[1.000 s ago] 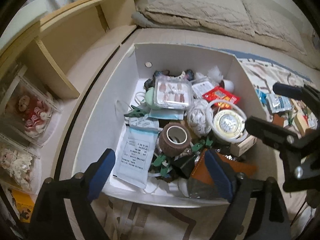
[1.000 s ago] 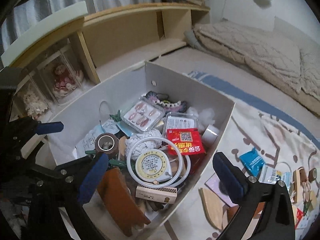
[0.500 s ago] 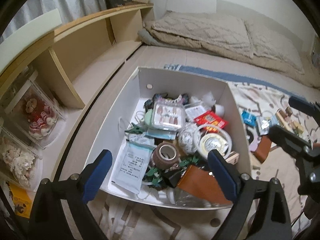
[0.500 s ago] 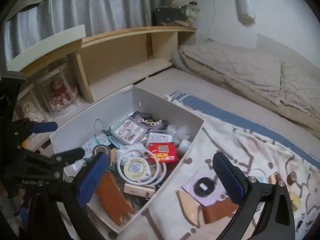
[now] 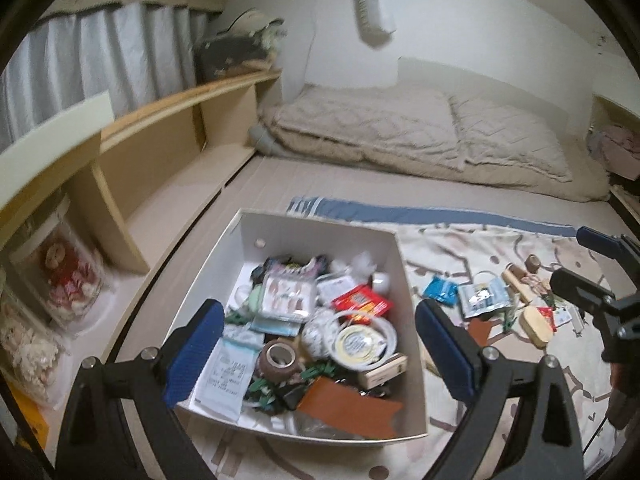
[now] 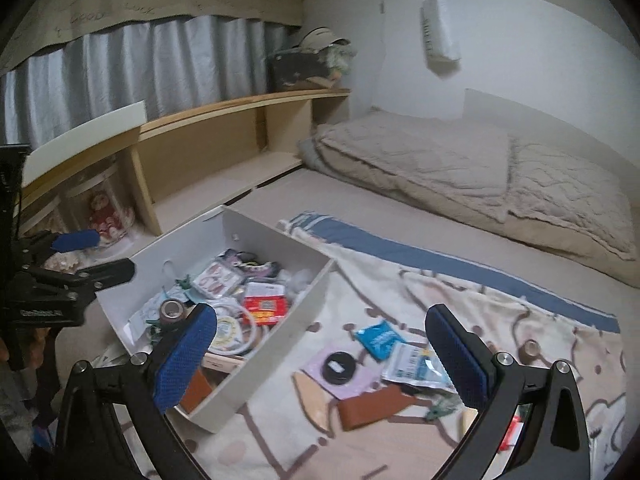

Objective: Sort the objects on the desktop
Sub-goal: 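Withdraw both open tools up out of the white box, then move both open tools over the blanket toward the brown leather strip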

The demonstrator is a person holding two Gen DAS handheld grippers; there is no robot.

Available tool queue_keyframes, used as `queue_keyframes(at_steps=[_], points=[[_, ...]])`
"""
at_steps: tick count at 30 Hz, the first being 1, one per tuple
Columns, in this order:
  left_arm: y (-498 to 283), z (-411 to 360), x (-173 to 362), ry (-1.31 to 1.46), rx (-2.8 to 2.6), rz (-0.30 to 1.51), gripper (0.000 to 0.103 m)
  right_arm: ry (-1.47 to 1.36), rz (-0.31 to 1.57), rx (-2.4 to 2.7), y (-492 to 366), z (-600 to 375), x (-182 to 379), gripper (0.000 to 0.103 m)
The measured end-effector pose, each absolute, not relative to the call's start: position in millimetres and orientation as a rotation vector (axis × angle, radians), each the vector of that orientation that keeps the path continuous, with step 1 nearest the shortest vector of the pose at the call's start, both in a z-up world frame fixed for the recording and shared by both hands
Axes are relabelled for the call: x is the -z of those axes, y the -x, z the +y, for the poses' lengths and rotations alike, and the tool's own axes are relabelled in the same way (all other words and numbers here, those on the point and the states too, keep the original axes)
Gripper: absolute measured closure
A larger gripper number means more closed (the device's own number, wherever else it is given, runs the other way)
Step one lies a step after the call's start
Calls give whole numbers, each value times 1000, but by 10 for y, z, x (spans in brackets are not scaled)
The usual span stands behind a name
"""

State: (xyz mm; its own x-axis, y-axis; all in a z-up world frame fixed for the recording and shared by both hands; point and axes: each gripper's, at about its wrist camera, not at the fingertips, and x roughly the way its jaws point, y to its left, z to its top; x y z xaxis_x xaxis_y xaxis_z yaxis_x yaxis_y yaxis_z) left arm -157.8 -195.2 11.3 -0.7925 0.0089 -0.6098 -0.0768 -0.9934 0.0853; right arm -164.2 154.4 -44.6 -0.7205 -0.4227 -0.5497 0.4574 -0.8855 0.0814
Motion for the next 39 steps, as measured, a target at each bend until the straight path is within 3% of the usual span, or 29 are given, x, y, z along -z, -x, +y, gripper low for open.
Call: queue_keyframes(at_steps=[14, 39], points=[[1383, -1487, -353, 819, -2863, 146, 6, -759, 36, 2694, 1383, 2326, 348, 0], [1368, -519, -265, 680, -2759, 168, 6, -721, 3, 2898, 1043, 3340, 432, 0]])
